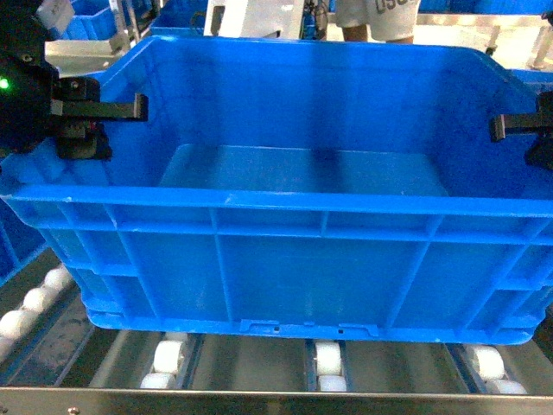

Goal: Place box next to blue box on left shelf

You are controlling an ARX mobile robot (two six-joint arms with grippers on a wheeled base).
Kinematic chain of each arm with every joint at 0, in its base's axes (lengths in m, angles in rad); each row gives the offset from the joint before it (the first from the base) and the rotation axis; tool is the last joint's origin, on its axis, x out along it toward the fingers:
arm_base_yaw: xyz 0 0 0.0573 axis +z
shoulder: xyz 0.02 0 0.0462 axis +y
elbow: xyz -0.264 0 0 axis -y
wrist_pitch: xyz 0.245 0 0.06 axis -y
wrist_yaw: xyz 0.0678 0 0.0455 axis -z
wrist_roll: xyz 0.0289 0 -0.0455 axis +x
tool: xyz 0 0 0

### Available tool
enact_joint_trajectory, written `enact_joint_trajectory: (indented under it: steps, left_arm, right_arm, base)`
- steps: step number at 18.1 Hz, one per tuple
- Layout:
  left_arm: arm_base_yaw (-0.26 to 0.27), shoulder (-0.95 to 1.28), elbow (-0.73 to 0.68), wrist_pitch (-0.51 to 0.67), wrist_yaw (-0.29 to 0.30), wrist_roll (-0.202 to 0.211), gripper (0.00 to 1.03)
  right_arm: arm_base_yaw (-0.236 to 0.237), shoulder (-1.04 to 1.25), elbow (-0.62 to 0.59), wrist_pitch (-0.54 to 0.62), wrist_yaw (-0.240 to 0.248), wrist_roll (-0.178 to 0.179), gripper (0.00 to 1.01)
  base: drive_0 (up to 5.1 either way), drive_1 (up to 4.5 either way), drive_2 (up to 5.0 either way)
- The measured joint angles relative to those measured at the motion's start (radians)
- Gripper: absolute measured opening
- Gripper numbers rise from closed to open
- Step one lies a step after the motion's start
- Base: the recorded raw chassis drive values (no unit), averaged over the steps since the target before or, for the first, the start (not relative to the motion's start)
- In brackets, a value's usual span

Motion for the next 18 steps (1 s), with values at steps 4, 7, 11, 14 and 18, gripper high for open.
enact_joint_trajectory:
  steps: [4, 7, 11, 14, 18]
  left_arm:
    - [-0.028, 0.021, 0.005, -0.032, 0.004, -0.053, 0.18]
    - [-0.036, 0.045, 0.005, -0.069, 0.01, -0.074, 0.18]
    - [-0.037, 0.053, 0.018, -0.105, 0.007, -0.065, 0.27]
    - [-0.037, 0.062, 0.022, -0.098, -0.01, -0.034, 0.54]
    - [-0.092, 0.058, 0.03, 0.038, 0.064, -0.079, 0.92]
  right_arm:
    - [-0.017, 0.024, 0.035, -0.009, 0.028, -0.024, 0.19]
    - [-0.018, 0.04, 0.04, -0.039, 0.034, -0.032, 0.19]
    - [-0.018, 0.048, 0.051, -0.08, 0.014, -0.024, 0.28]
    - [-0.016, 0.049, 0.051, -0.083, -0.002, -0.028, 0.6]
    - [-0.002, 0.049, 0.034, -0.047, 0.0, -0.039, 0.99]
  base:
    - [0.0, 0.0, 0.0]
    - [0.0, 0.0, 0.0]
    - [0.0, 0.0, 0.0]
    - [0.0, 0.0, 0.0]
    - [0.0, 0.0, 0.0]
